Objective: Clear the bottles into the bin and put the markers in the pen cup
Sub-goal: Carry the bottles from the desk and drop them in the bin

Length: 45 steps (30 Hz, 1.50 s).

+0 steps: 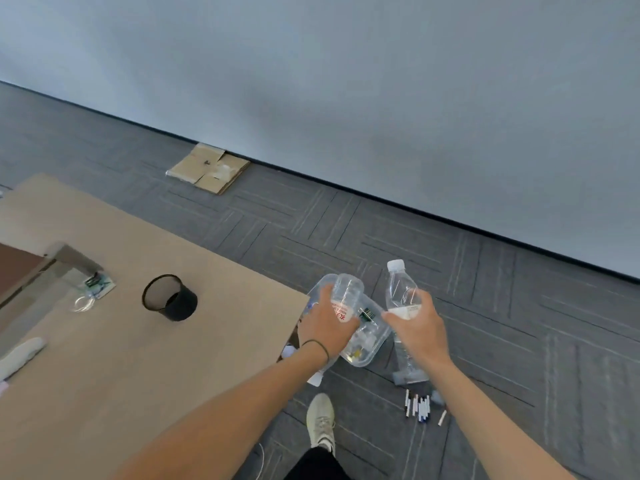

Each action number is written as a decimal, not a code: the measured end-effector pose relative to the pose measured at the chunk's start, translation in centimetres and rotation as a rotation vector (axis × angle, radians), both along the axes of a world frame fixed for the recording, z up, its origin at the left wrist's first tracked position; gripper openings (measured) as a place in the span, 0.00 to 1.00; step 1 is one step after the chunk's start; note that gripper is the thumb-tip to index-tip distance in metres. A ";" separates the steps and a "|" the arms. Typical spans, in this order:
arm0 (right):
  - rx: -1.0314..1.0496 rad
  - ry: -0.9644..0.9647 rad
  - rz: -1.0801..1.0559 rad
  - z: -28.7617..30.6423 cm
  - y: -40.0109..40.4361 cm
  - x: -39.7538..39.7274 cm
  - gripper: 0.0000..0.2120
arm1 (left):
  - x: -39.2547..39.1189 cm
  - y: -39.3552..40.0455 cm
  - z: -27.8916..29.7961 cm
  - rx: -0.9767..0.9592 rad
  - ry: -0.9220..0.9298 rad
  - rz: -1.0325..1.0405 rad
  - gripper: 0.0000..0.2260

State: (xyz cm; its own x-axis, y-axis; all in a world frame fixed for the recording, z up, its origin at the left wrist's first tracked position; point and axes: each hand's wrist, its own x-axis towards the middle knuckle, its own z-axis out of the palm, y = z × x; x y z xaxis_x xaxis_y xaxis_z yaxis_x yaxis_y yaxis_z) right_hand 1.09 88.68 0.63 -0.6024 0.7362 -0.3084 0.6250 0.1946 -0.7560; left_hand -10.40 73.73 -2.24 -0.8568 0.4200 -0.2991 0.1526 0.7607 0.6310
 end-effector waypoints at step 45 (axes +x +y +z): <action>-0.129 0.160 0.274 -57.5 13.7 -9.9 0.20 | -13.5 13.4 -50.7 0.016 -0.240 0.263 0.44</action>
State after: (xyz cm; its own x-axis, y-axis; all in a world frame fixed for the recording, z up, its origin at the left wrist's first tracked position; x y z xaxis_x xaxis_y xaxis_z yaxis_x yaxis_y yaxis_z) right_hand -8.80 102.36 -56.90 -0.8206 0.5016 -0.2740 0.4342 0.2355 -0.8695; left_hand -23.94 87.16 -52.95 -0.8426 0.2004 -0.4999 -0.2014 0.7436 0.6376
